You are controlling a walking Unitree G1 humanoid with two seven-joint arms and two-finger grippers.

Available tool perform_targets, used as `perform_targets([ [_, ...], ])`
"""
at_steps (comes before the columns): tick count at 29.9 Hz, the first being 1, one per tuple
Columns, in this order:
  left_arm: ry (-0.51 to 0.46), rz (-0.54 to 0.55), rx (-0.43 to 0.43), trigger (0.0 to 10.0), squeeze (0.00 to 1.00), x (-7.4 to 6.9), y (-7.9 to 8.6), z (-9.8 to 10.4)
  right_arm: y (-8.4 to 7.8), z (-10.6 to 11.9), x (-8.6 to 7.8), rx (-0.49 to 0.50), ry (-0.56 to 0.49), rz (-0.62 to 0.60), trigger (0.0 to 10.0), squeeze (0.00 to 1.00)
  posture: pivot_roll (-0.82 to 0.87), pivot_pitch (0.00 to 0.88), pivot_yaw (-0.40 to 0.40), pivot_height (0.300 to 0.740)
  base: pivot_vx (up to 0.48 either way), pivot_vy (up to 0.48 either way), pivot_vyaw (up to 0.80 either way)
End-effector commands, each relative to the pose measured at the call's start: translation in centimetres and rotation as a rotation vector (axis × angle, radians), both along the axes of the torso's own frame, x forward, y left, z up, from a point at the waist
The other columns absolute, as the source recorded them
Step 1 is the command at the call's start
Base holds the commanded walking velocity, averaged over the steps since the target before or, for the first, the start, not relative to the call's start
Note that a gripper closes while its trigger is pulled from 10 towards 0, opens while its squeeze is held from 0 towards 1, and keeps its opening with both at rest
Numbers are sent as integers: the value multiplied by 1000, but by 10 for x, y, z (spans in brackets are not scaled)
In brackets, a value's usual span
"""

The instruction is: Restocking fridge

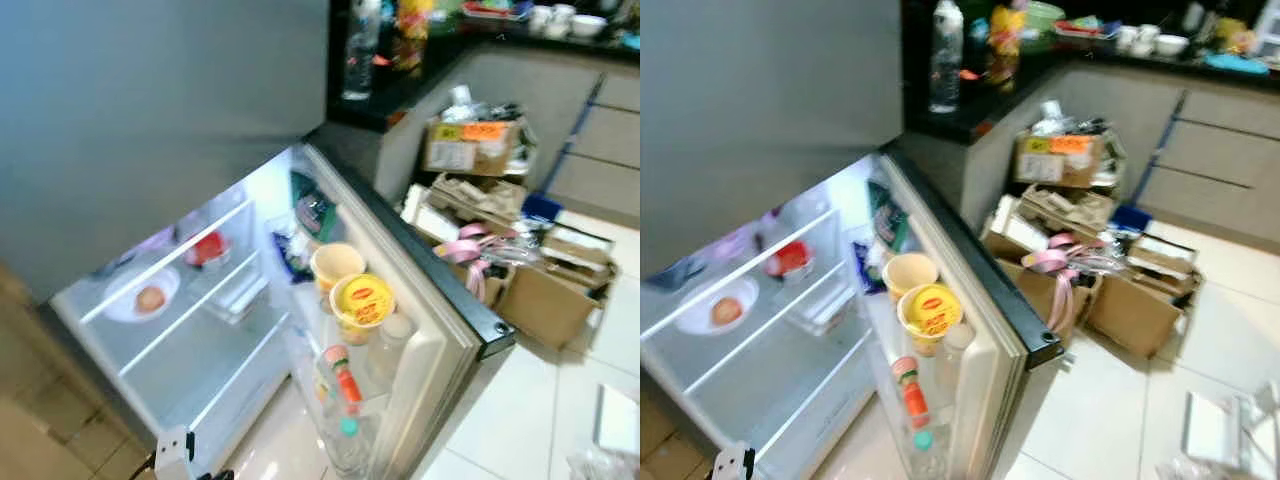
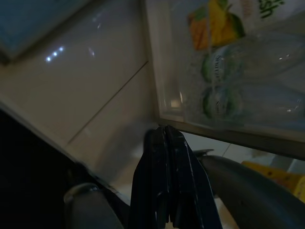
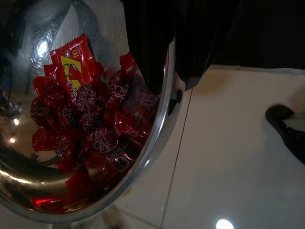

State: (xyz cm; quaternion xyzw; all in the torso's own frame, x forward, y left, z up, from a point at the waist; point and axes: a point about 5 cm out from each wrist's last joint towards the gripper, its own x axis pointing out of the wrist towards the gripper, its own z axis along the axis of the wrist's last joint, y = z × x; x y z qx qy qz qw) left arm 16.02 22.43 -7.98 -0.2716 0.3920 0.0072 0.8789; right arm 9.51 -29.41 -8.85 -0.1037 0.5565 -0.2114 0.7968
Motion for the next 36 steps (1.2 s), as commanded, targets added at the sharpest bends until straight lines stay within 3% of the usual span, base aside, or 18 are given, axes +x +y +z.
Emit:
perform_targets([
  [1,-5,-3,23,10000,0,2,1,1,-4,1,-1,-15,1,-7,10000,0,-102,0,19,740,0,0,-769],
  [12,-34,-28,59,10000,0,15,-4,5,-3,2,1,-18,-4,-4,10000,0,-104,0,24,740,0,0,-768],
  [20,-118,-61,68,10000,0,36,-12,15,-3,2,2,-13,-10,-3,10000,0,-104,0,22,740,0,0,-257],
  [26,-272,-95,40,10000,0,73,-26,37,-2,2,2,-15,-11,5,10000,0,-106,0,20,740,0,0,0],
  [27,-272,-95,40,10000,0,73,-26,37,-2,2,2,-15,-11,5,10000,0,-106,0,20,740,0,0,0],
  [31,-425,-153,2,10000,0,105,-41,62,-2,2,3,-15,-12,7,10000,0,-106,0,20,740,0,0,0],
  [36,-491,-205,-32,10000,0,117,-50,74,-2,2,3,-15,-13,7,10000,0,-107,0,21,740,0,0,0],
])
